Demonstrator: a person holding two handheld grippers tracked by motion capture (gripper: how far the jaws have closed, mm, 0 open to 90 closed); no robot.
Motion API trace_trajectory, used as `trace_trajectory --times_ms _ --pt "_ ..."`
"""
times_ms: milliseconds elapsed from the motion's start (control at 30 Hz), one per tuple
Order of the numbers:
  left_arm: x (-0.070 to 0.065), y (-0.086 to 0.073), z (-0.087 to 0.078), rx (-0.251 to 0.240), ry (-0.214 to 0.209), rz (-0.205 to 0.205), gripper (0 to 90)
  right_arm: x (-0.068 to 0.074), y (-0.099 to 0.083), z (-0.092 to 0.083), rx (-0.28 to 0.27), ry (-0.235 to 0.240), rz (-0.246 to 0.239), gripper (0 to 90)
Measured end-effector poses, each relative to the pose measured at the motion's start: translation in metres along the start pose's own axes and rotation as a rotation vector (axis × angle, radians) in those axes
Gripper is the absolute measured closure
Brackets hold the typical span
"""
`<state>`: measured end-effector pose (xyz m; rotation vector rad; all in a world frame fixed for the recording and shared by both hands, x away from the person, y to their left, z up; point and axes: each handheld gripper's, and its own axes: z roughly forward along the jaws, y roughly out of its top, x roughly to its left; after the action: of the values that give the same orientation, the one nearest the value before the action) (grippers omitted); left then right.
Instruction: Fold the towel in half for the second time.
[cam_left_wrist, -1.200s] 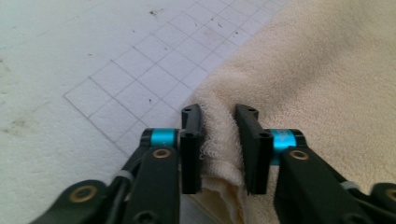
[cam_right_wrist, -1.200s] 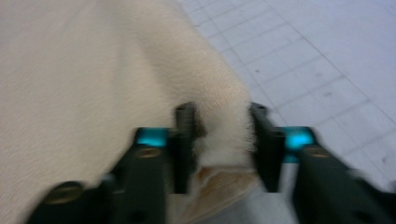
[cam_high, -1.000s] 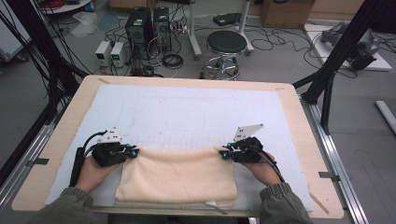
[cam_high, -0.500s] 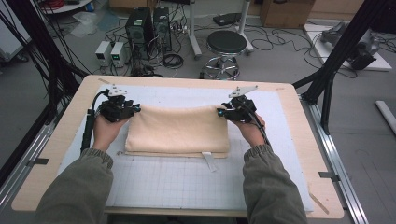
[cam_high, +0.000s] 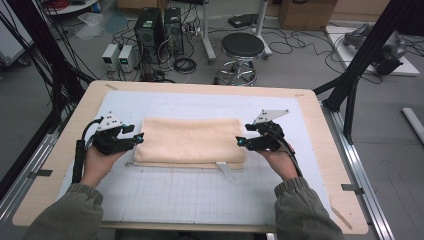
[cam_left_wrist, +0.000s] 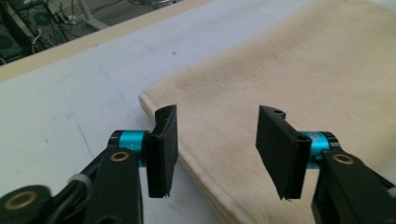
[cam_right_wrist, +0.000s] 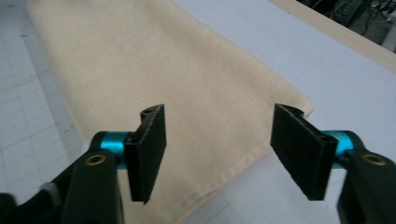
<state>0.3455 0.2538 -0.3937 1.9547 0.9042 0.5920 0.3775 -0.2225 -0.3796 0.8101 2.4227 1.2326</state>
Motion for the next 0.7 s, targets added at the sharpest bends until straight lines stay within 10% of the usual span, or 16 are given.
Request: trace_trajectory --times_ms 167,267,700 --pt "-0.015 -0.019 -0.008 -0.015 -0.051 0.028 42.2 0.011 -0.009 -0.001 0.067 0.051 0.027 27.6" --pt "-0.021 -0.029 -0.01 -0.022 -0.059 0.045 41.3 0.021 -0.018 -0.002 0.01 0.011 -0.017 32.9" --pt "-0.033 -0.037 0.008 0.135 -0.149 0.122 55.5 0.037 -0.046 0.021 0.086 0.061 -0.075 55.2"
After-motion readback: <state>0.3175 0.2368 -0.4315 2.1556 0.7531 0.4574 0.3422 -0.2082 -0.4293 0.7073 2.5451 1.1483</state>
